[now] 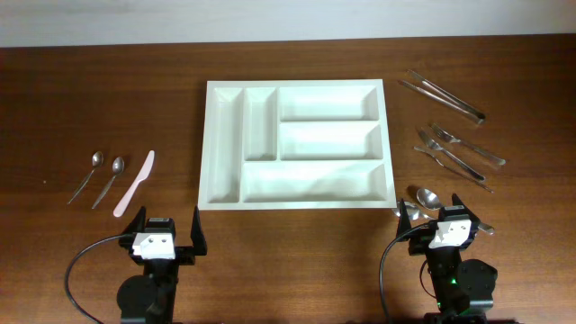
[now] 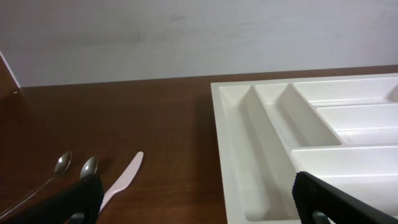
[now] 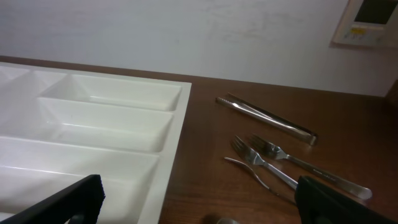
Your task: Pack container
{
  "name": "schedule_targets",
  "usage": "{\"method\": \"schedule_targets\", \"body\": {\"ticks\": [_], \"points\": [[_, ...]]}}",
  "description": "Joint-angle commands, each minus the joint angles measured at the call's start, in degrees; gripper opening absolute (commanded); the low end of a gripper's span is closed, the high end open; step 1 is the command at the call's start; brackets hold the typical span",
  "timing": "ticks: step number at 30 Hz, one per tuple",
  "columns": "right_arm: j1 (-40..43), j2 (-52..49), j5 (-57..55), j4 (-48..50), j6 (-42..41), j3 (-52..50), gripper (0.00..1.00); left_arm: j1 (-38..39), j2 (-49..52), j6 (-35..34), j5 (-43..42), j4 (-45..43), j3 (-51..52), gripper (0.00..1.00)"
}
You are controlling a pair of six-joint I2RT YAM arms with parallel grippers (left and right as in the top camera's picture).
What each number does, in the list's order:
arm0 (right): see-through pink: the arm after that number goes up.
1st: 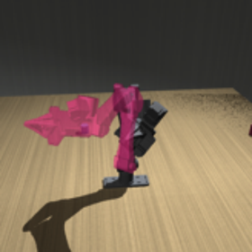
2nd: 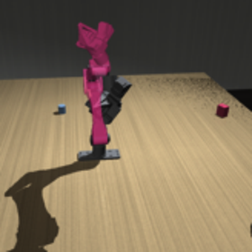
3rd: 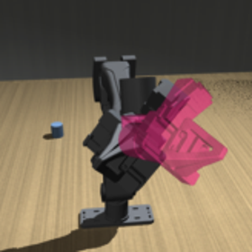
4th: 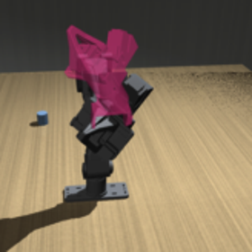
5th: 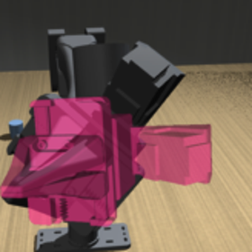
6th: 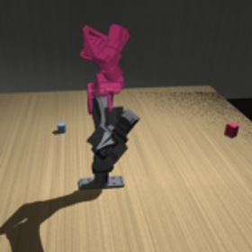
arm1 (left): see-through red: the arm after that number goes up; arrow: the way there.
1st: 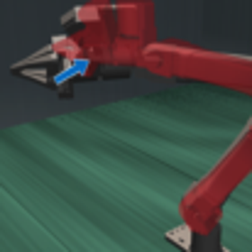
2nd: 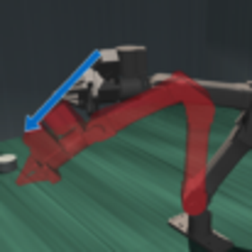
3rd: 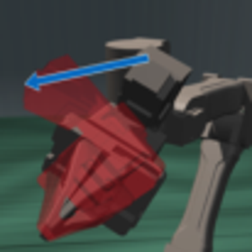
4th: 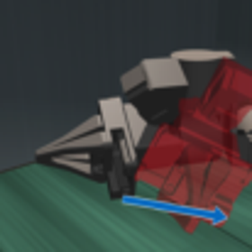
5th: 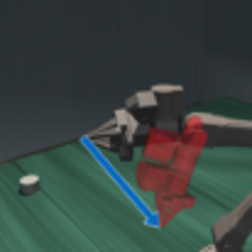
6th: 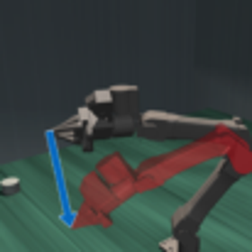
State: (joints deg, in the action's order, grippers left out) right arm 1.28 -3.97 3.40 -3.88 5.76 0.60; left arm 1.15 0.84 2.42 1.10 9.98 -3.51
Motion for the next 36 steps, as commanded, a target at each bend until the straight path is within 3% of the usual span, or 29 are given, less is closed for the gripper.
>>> {"method": "schedule_targets", "body": {"ticks": [1, 30, 36], "points": [[-0.52, -0.33, -0.9, -0.44, -0.68, -0.28, 0.99, -0.24, -0.44, 0.92, 0.61, -0.31, 0.68, 0.99], [-0.52, -0.33, -0.9, -0.44, -0.68, -0.28, 0.99, -0.2, -0.44, 0.83, 0.13, -2.1, 0.68, 0.99], [-0.52, -0.33, -0.9, -0.44, -0.68, -0.28, 0.99, -0.2, 0.48, -4.11, -0.42, 0.42, -3.06, 0.99]]}}
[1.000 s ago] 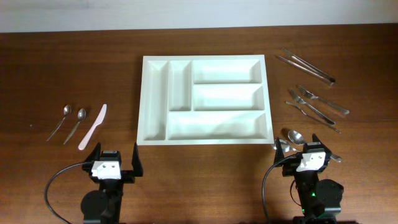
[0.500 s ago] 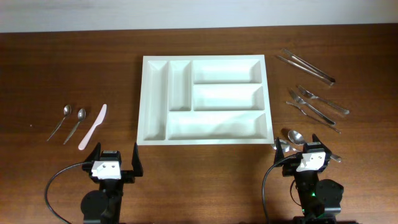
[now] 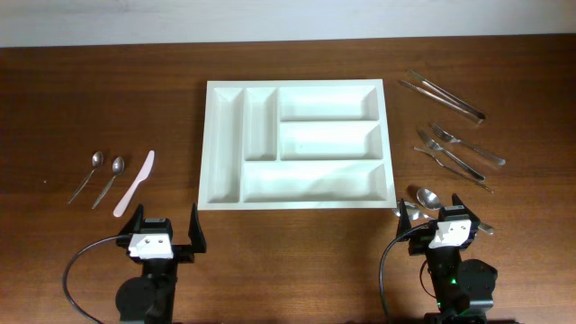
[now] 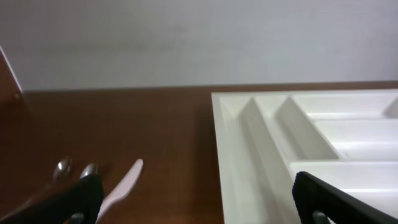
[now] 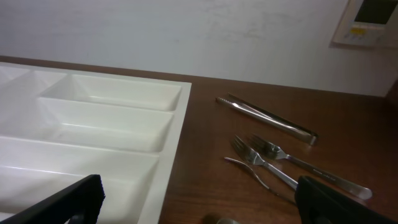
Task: Pack container
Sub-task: 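Move the left gripper down over the pink plastic knife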
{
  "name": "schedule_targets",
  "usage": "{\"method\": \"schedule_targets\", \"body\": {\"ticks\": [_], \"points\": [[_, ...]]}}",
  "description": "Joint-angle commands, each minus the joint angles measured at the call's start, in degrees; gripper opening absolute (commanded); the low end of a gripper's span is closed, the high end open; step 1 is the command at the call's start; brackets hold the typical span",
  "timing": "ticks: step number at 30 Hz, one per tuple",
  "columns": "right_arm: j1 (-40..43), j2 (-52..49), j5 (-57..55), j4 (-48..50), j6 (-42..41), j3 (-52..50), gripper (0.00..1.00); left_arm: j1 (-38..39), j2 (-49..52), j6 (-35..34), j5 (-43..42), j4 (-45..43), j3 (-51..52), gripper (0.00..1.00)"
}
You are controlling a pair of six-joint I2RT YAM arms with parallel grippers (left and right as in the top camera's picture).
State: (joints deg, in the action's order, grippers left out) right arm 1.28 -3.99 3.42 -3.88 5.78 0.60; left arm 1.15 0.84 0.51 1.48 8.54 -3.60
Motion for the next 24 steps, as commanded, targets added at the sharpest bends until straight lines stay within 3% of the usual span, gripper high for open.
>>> {"method": "schedule_targets", "body": {"ticks": [1, 7, 18, 24], "points": [[-0.52, -0.31, -0.92, -0.44, -0.7, -0.28, 0.99, -0.2, 1.44, -2.19, -0.24, 3.8, -5.01, 0.99], [-0.52, -0.31, -0.92, -0.44, -0.7, -0.28, 0.99, -0.2, 15.65, -0.04, 6.97, 15.15, -22.05, 0.99], [-0.52, -0.31, -0.92, -0.44, -0.7, -0.28, 0.99, -0.2, 51.6, 2.01, 16.28, 39.32, -53.72, 0.99], [-0.52, -0.31, -0.92, -0.44, -0.7, -0.28, 0.99, -0.2, 64.41, 2.8, 13.99, 38.99, -60.0, 0.99]]}}
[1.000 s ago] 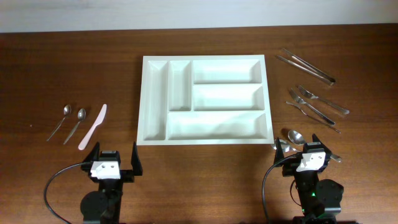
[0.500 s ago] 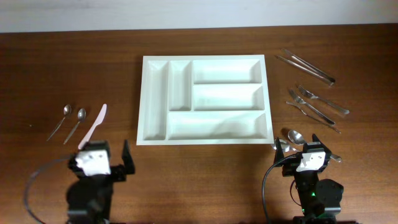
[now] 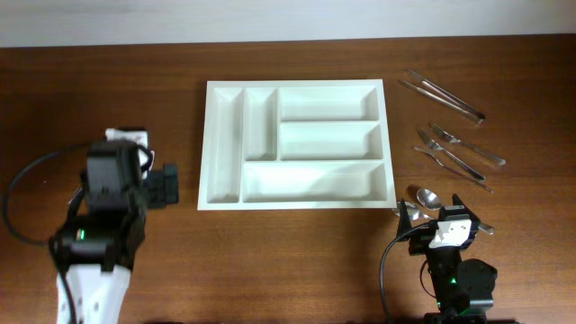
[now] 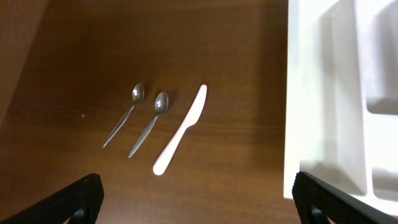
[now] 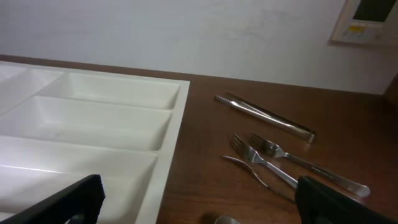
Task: Pack container
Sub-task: 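Move the left gripper down over the pink plastic knife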
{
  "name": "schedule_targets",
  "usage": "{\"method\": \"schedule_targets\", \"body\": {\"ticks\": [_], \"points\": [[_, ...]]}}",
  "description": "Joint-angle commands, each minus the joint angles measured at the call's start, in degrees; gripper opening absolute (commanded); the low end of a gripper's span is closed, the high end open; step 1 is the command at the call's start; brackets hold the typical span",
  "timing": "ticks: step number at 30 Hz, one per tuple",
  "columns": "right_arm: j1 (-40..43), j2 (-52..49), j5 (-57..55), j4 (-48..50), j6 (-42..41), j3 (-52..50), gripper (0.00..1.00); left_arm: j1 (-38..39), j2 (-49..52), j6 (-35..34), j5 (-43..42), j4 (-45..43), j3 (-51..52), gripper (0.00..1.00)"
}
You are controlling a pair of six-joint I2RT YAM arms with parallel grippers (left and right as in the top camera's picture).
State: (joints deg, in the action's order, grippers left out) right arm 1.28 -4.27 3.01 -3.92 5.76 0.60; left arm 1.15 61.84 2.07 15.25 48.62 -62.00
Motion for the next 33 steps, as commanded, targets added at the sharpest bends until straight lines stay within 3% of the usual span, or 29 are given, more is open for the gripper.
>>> {"method": "schedule_targets", "body": {"ticks": [1, 6, 13, 18, 26, 33], "points": [[-0.52, -0.02, -0.5, -0.39, -0.68, -0.28, 0.99, -0.2, 4.96, 1.25, -0.33, -2.23, -1.6, 0.99], [-0.52, -0.02, -0.5, -0.39, -0.7, -0.28, 0.99, -0.2, 12.46, 1.25, -2.43, -5.55, -1.6, 0.99], [-0.52, -0.02, -0.5, -0.39, -0.7, -0.28, 0.99, -0.22, 22.86, 1.22, -2.36, -3.37, -1.6, 0.99], [-0.52, -0.02, -0.5, -0.39, -0.68, -0.28, 0.99, -2.29, 28.92, -2.99, -2.19, -3.96, -1.36, 0.99], [-0.52, -0.02, -0.5, -0.39, -0.68, -0.28, 0.99, -10.05, 31.28, -3.72, -5.84, -12.66, 2.75, 0.99], [-0.52, -0.02, -0.5, -0.39, -0.7, -0.28, 0.99, -12.22, 33.7, -0.48, -8.92, -19.34, 3.32, 0.99]]}}
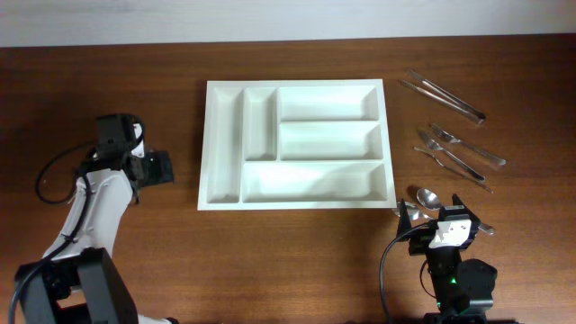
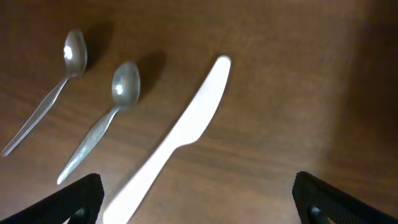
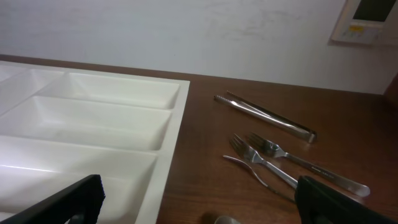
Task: Pack container
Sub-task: 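Move the left gripper down over the pink plastic knife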
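The white divided tray [image 1: 310,183] lies mid-table with all compartments bare. My left gripper [image 1: 155,168] hangs open left of the tray, low over the left cutlery. The left wrist view shows a white plastic knife [image 2: 180,134] and two metal spoons [image 2: 102,121] [image 2: 46,87] on the wood, the knife's handle running toward the left finger. My left gripper [image 2: 198,208] holds nothing. The arm hides these pieces from overhead. My right gripper [image 1: 435,214] sits open and parked at the front right.
Right of the tray lie metal tongs [image 1: 443,97], two forks [image 1: 466,146] [image 1: 450,160] and a large spoon [image 1: 425,195] just ahead of the right gripper. The right wrist view shows the tongs [image 3: 266,117], the forks [image 3: 298,163] and the tray's wall [image 3: 174,155].
My left gripper has dropped lower over the knife and spoons, which now fill its wrist view. The tray has left that view. The right arm has not moved.
Both arms first sat parked and open at the table's front edge. The left wrist view then shifted slightly. After that the left arm stood high above the left cutlery, looking straight down. Now it hangs close over the knife, still open.
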{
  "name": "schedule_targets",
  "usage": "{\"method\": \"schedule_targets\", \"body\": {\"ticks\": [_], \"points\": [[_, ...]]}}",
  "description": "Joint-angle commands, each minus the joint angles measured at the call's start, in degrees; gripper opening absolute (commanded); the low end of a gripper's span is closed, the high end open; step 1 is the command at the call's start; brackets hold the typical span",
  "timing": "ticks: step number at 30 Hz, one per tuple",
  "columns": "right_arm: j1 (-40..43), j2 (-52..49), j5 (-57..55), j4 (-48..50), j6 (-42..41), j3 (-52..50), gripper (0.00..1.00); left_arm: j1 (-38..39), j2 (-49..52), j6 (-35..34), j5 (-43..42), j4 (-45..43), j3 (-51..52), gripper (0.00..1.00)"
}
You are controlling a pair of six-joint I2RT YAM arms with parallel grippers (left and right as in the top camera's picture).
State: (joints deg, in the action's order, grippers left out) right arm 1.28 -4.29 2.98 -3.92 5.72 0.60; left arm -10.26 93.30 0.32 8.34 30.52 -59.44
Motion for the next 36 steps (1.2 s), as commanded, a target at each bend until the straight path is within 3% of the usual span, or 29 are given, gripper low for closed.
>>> {"method": "schedule_targets", "body": {"ticks": [1, 16, 29, 36], "points": [[-0.52, 0.0, -0.48, -0.39, -0.66, -0.28, 0.99, -1.62, 3.96, 1.92, -2.75, -2.38, 0.76, 0.99], [-0.52, 0.0, -0.48, -0.39, -0.66, -0.28, 0.99, -4.92, 11.72, 4.52, -4.83, -6.75, 0.76, 1.0], [-0.52, 0.0, -0.48, -0.39, -0.66, -0.28, 0.99, -4.92, 15.96, 5.86, -6.08, -7.8, 0.76, 0.89], [-0.52, 0.0, -0.48, -0.39, -0.66, -0.28, 0.99, -4.92, 16.0, 6.69, -6.08, -7.76, 0.76, 0.36]]}}
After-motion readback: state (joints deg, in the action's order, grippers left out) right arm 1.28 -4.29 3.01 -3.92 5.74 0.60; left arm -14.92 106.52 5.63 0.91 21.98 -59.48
